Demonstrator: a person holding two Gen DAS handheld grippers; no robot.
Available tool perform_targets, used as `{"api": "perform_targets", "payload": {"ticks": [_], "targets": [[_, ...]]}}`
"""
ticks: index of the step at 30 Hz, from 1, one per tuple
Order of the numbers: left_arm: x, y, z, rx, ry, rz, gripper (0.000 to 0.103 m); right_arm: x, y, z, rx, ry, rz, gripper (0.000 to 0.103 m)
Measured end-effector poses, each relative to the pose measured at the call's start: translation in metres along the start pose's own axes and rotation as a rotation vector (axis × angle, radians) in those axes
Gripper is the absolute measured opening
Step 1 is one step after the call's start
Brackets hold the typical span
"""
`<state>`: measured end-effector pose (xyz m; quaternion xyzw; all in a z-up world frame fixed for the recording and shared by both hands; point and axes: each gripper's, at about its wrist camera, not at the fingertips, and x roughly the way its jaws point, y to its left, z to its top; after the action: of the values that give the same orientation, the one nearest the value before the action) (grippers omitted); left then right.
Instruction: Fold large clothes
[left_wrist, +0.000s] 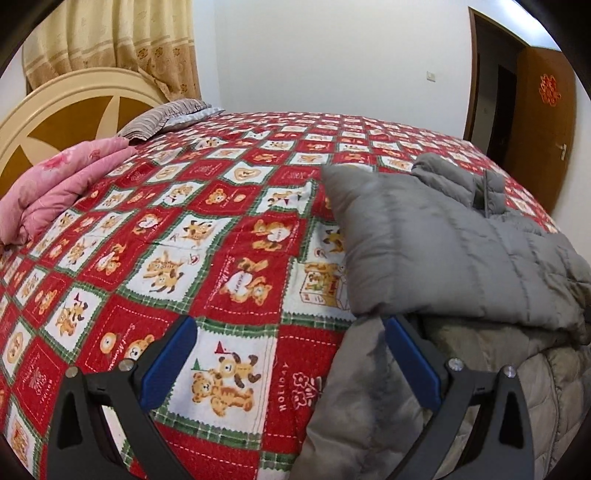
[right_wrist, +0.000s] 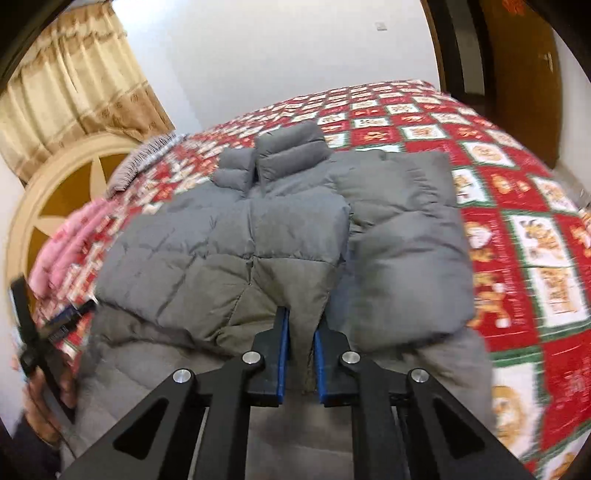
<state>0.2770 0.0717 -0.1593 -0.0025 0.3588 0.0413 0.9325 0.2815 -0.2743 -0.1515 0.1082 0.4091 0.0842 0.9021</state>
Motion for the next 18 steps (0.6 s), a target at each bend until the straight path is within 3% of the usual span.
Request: {"api": "perform_targets", "payload": {"ticks": [2,4,7,10,13,16,18], "targets": [[-0.001,-0.004,0.002,0.029,0.008,0.010,0.103,-0.001,-0.007,-0.002,0.000,0.003,-0.055,0.011],[-0.003,-0.009,0.007,0.068,0.012,0.025,0.103,-0.002,-0.012,-0.004,0.002,0.008,-0.044,0.015],[-0.016,-0.017,0.023,0.155,-0.008,0.070,0.103,-0.001,-0.010,-0.004,-0.016,0.025,-0.102,0.061],[-0.033,-0.022,0.047,0.191,-0.052,0.065,0.103,-0.019,-0.016,0.001,0.000,-0.017,-0.201,0.063],[-0.045,-0.036,0.072,0.204,-0.121,0.039,0.103,-0.056,-0.019,0.016,0.062,-0.153,-0.270,0.063],[-0.037,-0.056,0.089,0.176,-0.163,-0.035,0.103,-0.062,0.003,0.036,0.036,-0.213,-0.184,0.063],[-0.021,-0.069,0.093,0.144,-0.157,-0.094,0.103,-0.045,0.025,0.047,-0.019,-0.182,-0.145,0.063]]}}
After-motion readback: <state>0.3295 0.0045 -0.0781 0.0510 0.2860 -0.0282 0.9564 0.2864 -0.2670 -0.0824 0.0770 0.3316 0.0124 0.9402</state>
